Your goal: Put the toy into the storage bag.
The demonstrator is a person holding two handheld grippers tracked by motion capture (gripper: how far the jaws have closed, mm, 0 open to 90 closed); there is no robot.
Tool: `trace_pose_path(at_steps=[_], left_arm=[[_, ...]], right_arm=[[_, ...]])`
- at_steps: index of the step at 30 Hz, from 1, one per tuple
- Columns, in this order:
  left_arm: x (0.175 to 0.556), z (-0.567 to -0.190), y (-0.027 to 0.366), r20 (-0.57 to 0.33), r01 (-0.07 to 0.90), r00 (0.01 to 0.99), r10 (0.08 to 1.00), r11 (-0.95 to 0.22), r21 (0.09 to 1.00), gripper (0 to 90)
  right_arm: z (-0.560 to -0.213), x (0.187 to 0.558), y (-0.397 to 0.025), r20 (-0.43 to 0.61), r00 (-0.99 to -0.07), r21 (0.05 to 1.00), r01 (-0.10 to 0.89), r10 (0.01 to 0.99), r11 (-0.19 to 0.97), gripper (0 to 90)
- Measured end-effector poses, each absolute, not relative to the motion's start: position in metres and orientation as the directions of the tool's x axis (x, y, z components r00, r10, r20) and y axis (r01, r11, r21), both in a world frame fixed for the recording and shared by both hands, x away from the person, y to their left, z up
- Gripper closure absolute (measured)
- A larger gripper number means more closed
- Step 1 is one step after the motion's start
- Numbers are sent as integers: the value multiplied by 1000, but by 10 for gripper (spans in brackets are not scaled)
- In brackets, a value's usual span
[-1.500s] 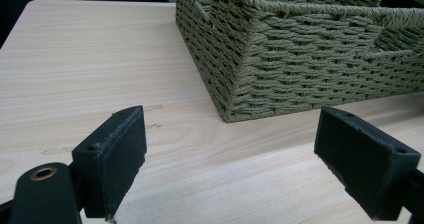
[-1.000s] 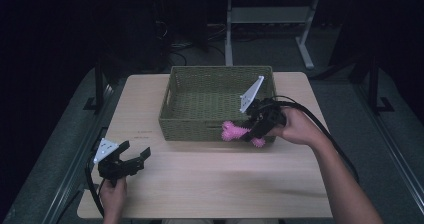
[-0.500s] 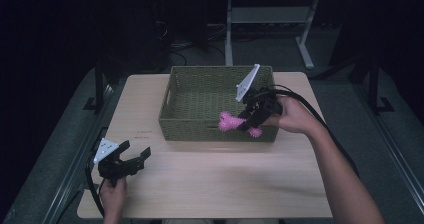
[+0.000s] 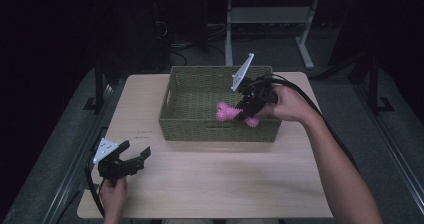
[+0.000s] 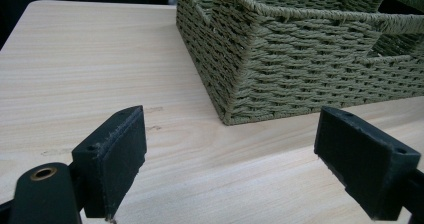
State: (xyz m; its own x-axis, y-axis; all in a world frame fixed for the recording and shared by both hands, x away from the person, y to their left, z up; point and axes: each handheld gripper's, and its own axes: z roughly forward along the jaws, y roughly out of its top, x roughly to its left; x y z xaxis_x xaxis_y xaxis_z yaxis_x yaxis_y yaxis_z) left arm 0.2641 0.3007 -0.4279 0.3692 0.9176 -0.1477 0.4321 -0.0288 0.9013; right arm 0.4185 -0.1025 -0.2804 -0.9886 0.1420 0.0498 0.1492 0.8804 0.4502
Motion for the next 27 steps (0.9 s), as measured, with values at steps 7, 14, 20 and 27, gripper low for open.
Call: trace_pose_path(at_steps=[7, 14, 20, 27], left_arm=[[264, -428, 301, -148, 431, 368, 918, -28, 902, 129], [264, -428, 300, -149, 431, 371, 916, -28, 902, 128], [264, -428, 301, -149, 431, 371, 917, -27, 902, 128], [264, -428, 302, -150, 432, 372, 916, -27, 901, 129]], right_arm=[[-282, 432, -103, 59, -986, 444, 165, 155, 881, 587], [-287, 444, -102, 67, -982, 430, 186, 175, 884, 586], [-291, 455, -98, 70, -981, 421, 194, 181, 886, 586], [-297, 467, -99, 71, -978, 414, 209, 198, 886, 586]])
